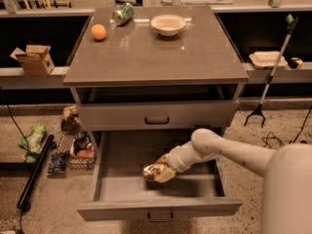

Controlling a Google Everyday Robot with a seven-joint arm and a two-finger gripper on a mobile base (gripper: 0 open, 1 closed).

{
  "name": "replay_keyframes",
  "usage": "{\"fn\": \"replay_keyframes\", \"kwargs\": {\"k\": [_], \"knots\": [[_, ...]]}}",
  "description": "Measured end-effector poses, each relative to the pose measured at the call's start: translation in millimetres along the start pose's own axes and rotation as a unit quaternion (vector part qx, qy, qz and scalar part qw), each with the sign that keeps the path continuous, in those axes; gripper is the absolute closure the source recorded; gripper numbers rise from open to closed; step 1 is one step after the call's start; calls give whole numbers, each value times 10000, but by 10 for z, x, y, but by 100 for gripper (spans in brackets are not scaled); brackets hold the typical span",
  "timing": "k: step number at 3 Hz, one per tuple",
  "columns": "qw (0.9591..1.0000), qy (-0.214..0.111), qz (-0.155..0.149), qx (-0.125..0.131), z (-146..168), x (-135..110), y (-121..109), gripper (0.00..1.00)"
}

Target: Pick orange can from middle drawer and place on counter

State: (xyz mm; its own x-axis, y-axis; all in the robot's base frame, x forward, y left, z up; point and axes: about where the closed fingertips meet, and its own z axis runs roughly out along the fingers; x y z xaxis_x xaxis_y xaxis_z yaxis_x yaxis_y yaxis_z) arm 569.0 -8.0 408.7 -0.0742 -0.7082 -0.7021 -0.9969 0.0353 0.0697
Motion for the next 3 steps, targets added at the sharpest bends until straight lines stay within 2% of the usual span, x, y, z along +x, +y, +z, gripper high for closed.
{"fn": "replay_keyframes", "kwargs": {"k": [1, 2, 3], "knots": [[9988, -185, -200, 412, -822, -152, 164, 100], [9981, -162, -145, 576, -1012, -75, 159, 100], [9982, -165, -156, 546, -976, -89, 160, 100]]}}
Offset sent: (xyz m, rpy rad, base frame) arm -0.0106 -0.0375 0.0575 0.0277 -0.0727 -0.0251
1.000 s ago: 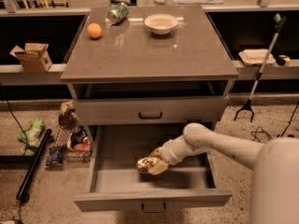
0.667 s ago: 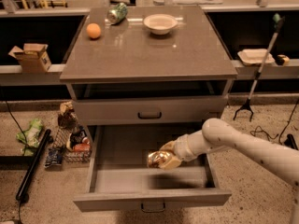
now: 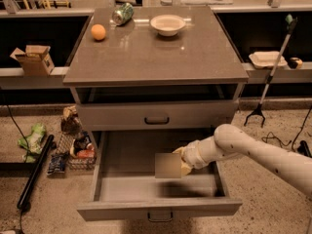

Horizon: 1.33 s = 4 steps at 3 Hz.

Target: Pick orange can from middle drawer and place on counter

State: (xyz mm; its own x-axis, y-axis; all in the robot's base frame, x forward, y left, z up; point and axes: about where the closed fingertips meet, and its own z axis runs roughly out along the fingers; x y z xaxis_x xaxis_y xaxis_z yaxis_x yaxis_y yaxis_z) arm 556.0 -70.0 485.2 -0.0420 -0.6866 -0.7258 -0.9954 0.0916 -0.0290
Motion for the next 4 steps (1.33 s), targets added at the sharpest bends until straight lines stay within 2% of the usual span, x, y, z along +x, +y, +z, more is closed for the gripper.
{"fn": "replay_keyframes", "kwargs": {"k": [1, 2, 3, 4], "knots": [[9999, -116, -43, -42, -188, -216, -20, 100], [9992, -226, -308, -77, -582, -789, 60, 100], [9973, -33, -737, -1, -958, -1499, 158, 100], [9918, 159, -1248, 209, -1387, -2168, 193, 100]]}}
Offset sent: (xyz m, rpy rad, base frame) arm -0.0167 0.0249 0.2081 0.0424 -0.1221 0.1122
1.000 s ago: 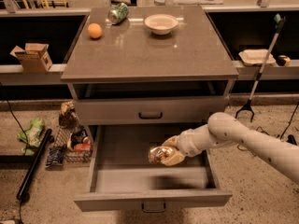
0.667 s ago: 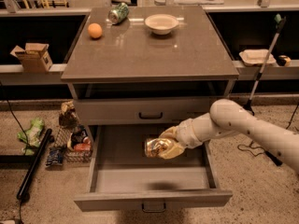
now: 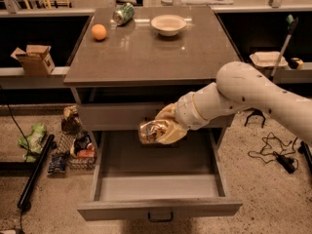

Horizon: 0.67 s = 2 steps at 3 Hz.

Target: Pick orange can from middle drawer and place on counter

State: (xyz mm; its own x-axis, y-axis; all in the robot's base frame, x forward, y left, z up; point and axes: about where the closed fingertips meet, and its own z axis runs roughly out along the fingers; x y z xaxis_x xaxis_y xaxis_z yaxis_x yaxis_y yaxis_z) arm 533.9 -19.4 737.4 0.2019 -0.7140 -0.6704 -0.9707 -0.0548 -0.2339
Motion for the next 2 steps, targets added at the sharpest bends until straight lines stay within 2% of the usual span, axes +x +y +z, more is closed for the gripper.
{"fn": "replay_keyframes", "kwargs": {"k": [1, 2], "knots": [[10000, -4, 0, -3, 0, -2, -1, 100], [9999, -98, -67, 99, -349, -183, -386, 100]]}}
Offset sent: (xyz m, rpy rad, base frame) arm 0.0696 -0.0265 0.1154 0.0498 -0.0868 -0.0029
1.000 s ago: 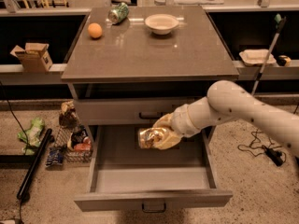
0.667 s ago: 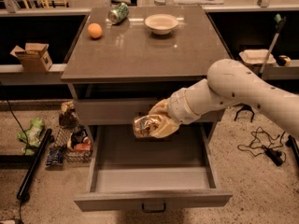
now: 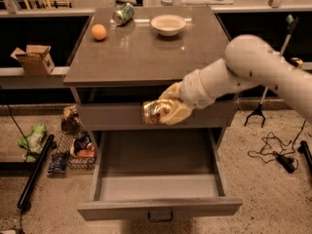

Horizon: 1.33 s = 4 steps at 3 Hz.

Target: Pick orange can from middle drawer and place on counter

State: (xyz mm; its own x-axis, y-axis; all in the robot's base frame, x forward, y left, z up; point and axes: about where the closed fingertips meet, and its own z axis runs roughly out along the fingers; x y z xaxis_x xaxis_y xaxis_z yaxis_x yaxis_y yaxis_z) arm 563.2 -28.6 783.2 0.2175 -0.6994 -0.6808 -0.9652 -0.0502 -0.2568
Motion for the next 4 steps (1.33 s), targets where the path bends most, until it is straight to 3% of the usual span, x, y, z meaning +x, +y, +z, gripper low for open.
{"fn": "replay_keyframes", "kwargs": {"k": [1, 2, 3, 4], "knots": [[9999, -48, 122, 89, -322, -139, -467, 100], [9990, -126, -4, 438, -609, -293, -751, 100], [9990, -126, -4, 438, -609, -293, -751, 100], [9980, -116, -36, 620, -733, -323, -993, 100]]}}
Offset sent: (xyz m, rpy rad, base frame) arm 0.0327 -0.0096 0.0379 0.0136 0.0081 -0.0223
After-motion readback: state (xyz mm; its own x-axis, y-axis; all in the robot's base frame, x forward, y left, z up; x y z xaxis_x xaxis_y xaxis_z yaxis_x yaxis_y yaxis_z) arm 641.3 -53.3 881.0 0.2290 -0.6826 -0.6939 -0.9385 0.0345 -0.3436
